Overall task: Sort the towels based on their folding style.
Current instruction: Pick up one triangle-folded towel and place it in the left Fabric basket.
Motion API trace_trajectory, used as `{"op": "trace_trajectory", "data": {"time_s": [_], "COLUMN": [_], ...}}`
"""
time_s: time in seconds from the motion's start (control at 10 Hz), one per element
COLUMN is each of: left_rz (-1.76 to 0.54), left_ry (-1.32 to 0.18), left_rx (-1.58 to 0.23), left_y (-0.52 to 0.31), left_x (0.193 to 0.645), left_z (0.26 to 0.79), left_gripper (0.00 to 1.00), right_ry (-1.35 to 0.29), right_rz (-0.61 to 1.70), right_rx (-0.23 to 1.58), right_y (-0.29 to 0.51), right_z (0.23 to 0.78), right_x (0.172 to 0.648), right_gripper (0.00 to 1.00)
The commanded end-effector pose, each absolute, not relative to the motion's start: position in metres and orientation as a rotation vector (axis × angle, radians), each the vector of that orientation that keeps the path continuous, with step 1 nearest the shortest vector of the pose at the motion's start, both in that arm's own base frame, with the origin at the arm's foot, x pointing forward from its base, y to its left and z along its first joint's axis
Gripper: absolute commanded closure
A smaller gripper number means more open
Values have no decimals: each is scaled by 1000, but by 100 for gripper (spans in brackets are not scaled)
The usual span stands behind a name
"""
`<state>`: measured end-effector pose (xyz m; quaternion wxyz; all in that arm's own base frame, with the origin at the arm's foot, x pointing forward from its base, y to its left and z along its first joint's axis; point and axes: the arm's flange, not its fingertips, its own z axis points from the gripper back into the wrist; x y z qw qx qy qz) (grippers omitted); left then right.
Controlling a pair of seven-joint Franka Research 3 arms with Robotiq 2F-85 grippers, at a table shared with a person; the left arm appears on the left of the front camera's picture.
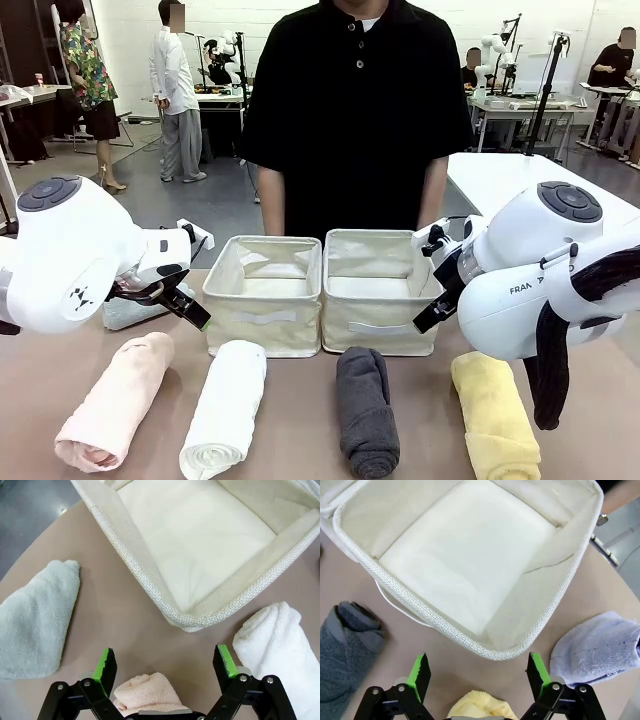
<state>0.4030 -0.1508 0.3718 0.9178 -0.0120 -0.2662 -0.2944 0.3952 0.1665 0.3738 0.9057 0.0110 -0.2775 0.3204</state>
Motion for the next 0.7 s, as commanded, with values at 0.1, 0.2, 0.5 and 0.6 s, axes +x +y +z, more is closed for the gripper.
{"op": "trace_trajectory", "data": {"time_s": [0.1, 0.2, 0.5, 0.6], "left_rz": [-605, -605, -582, -576], "left_ry": [-548, -547, -577, -589], "left_rx": [-25, -25, 37, 41], "left_y": [-151, -151, -159, -160], "left_x": [403, 403, 405, 401], "left_z": [372, 372, 538, 575], "left_gripper": [0, 0, 0, 0], "right_ry": [-573, -573, -708, -723], "right_rz": [662, 662, 599, 560], "right_rx": [23, 23, -42, -41], "right_y": [167, 166, 201, 203], "right_z": [374, 374, 552, 606], "right_x": [395, 395, 358, 349], "right_gripper": [0, 0, 0, 0]}}
